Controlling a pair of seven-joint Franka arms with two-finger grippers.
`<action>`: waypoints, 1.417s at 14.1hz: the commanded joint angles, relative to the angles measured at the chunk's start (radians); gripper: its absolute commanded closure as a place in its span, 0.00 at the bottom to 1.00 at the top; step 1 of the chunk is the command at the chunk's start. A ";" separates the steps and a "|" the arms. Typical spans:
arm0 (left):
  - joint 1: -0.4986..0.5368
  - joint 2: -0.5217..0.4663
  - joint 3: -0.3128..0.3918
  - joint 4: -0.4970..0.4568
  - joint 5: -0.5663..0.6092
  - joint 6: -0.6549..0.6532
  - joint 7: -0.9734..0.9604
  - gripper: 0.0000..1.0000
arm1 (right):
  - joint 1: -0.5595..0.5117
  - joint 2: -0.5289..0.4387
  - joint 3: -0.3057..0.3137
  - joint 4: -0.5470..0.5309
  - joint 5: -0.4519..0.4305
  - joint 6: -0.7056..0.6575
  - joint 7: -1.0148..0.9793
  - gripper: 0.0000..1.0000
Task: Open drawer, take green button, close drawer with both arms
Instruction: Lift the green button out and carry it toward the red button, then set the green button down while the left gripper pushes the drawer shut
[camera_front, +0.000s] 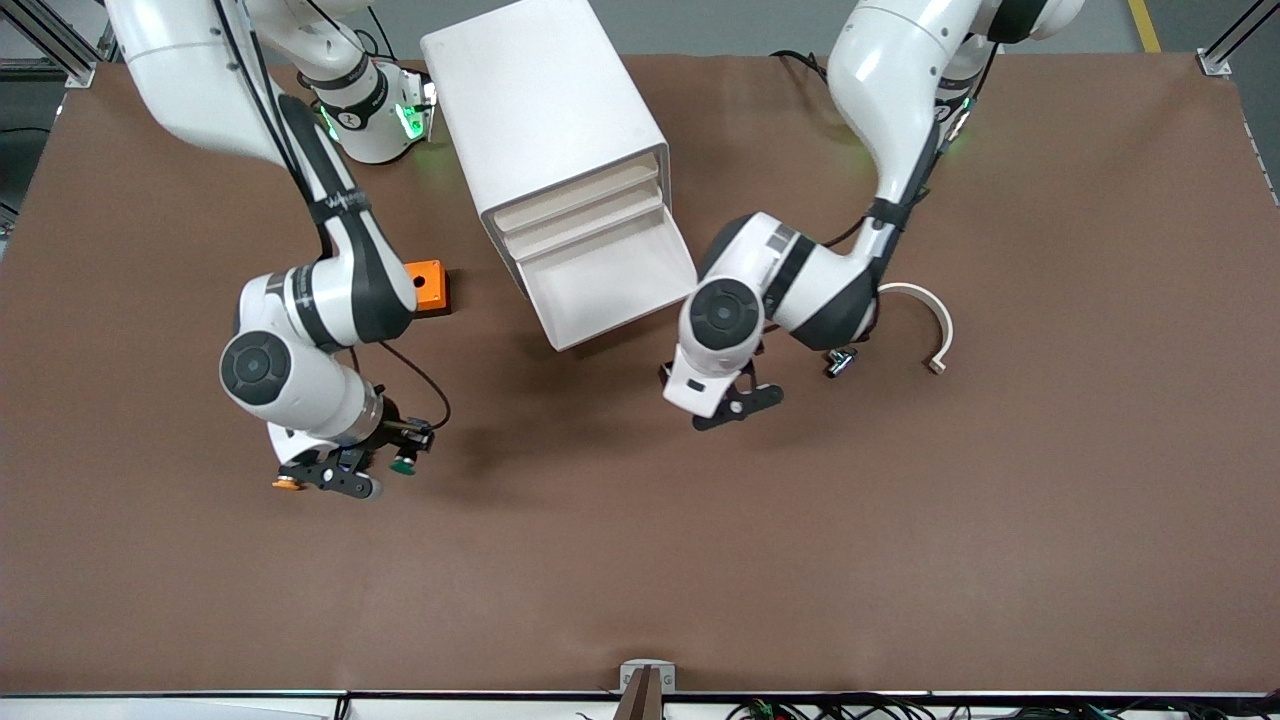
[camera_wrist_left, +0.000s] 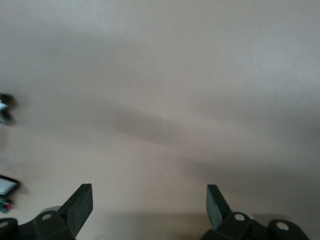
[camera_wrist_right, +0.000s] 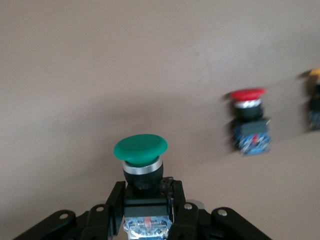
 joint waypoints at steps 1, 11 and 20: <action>-0.049 0.040 0.005 -0.004 -0.013 0.101 -0.035 0.00 | -0.051 0.084 0.019 0.051 -0.029 0.041 -0.094 0.94; -0.072 0.060 -0.139 -0.054 -0.187 0.108 -0.113 0.01 | -0.057 0.162 0.025 0.051 0.042 0.117 -0.145 0.91; -0.074 0.059 -0.260 -0.085 -0.187 0.108 -0.253 0.00 | -0.063 0.168 0.025 0.074 0.050 0.118 -0.149 0.19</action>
